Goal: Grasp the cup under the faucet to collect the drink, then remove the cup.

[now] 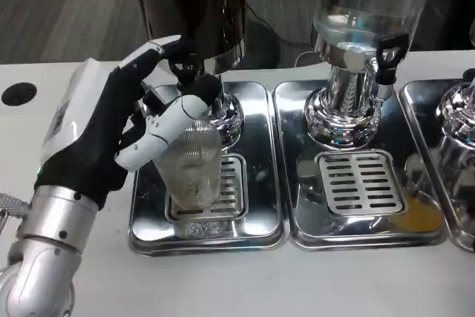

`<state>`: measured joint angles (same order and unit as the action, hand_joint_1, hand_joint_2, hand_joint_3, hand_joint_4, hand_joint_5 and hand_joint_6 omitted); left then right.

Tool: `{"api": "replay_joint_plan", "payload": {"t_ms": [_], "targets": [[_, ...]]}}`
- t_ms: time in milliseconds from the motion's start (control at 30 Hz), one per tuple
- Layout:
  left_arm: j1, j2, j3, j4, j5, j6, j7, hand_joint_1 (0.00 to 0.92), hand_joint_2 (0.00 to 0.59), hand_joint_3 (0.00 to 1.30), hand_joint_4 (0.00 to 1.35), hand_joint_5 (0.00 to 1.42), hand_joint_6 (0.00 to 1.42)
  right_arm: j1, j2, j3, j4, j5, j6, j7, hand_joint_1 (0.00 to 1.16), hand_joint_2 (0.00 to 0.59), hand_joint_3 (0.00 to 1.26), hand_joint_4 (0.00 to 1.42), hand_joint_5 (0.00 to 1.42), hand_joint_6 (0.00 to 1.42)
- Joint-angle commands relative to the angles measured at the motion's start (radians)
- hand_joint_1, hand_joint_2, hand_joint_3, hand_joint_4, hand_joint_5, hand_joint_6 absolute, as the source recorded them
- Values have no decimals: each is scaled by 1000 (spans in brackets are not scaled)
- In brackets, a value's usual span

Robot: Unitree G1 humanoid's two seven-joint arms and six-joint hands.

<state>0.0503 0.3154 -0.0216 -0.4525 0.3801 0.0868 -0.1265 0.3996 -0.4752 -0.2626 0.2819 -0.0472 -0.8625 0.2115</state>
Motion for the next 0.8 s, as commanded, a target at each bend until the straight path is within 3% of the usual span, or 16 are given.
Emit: {"api": "replay_joint_plan", "payload": {"t_ms": [33,800], "targets": [[31,11,-5,16,-7,-5,-20,0,84,309,242,858,1195,2,-5,-3,1,7,-11,3,431,386,244,201,245,119],[10,12,2,53,-20,-21,-13,0,83,300,242,857,1203,-9,-6,-1,6,-2,-1,0,422,380,250,201,245,119]]}}
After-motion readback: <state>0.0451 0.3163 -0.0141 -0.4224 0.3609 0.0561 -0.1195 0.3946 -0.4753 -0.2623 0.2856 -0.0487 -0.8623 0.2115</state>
